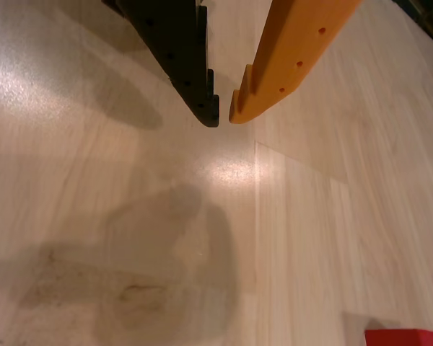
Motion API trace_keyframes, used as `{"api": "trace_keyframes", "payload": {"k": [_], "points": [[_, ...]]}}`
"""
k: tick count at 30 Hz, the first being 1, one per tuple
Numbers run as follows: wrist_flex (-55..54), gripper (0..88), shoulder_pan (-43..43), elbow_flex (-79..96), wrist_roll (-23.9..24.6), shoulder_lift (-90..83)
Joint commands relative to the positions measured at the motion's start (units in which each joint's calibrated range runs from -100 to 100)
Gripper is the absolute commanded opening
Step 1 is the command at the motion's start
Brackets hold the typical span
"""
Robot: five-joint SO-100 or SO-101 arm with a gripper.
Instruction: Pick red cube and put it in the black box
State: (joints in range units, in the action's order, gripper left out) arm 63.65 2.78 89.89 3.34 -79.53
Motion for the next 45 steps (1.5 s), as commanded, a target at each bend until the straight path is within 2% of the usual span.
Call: {"api": "trace_keyframes", "payload": {"k": [1, 7, 11, 16, 25, 31, 41, 45], "points": [[-2.39, 1.7, -0.1, -7.9, 0.19, 8.77], [-1.98, 1.7, -0.71, -21.47, -0.3, 24.14], [-1.9, 1.8, -5.31, -30.88, -0.97, 31.41], [-1.82, 1.8, -8.61, -38.12, -8.46, 37.51], [-1.82, 3.0, -11.07, -47.53, -8.88, 48.78], [1.95, 22.8, -12.98, -55.95, -9.07, 56.47], [2.36, 48.4, -16.89, -58.12, -9.31, 59.9], [2.36, 50.5, -16.89, -58.39, -9.31, 61.06]]}}
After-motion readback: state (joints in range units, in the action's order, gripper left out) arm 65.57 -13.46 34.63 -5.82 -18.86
